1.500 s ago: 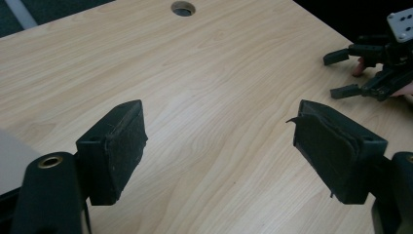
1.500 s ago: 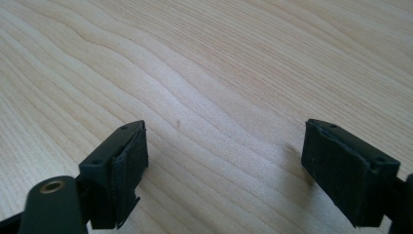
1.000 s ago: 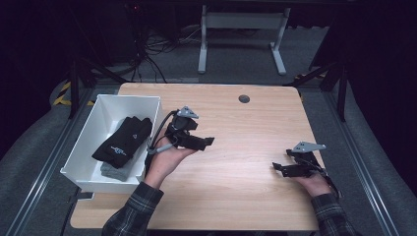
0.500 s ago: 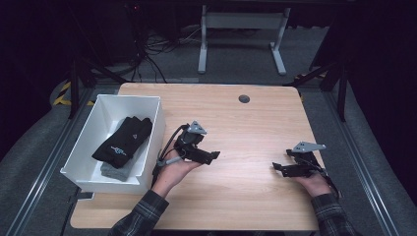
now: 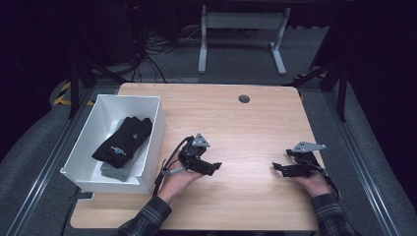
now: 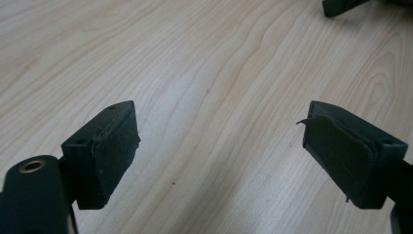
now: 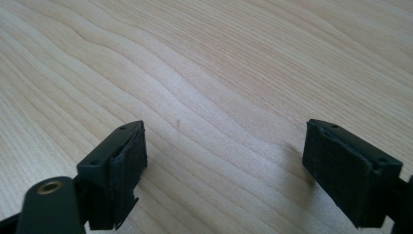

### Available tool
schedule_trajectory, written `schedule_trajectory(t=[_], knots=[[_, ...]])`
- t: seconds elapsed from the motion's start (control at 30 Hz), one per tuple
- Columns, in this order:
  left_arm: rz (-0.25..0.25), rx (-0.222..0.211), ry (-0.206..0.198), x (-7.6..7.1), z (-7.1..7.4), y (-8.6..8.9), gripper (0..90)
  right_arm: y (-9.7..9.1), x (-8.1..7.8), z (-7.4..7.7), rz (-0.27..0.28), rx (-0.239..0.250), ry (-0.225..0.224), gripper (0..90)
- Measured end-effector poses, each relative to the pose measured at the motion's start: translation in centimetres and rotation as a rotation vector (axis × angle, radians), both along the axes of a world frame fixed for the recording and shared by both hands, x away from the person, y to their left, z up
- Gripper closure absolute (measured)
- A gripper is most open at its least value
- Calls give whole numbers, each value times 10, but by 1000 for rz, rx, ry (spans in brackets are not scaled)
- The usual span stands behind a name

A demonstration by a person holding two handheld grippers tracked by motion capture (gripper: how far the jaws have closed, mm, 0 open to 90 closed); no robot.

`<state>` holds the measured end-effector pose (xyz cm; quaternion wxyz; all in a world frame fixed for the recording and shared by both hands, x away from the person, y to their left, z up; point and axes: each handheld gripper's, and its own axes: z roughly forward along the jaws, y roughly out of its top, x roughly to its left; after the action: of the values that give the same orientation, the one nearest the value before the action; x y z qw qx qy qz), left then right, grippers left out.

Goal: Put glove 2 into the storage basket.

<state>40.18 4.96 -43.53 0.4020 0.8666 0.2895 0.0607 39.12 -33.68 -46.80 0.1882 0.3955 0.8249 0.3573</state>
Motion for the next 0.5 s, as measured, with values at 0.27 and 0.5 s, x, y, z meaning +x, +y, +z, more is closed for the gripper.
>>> schedule_trajectory(t=[0.27,0.5], knots=[[-16,86,-19,-2,-27,-6,97,0,0,0,0,0,-1,167],[-42,132,-47,-6,-40,-14,9,0,0,0,-1,1,-1,167]])
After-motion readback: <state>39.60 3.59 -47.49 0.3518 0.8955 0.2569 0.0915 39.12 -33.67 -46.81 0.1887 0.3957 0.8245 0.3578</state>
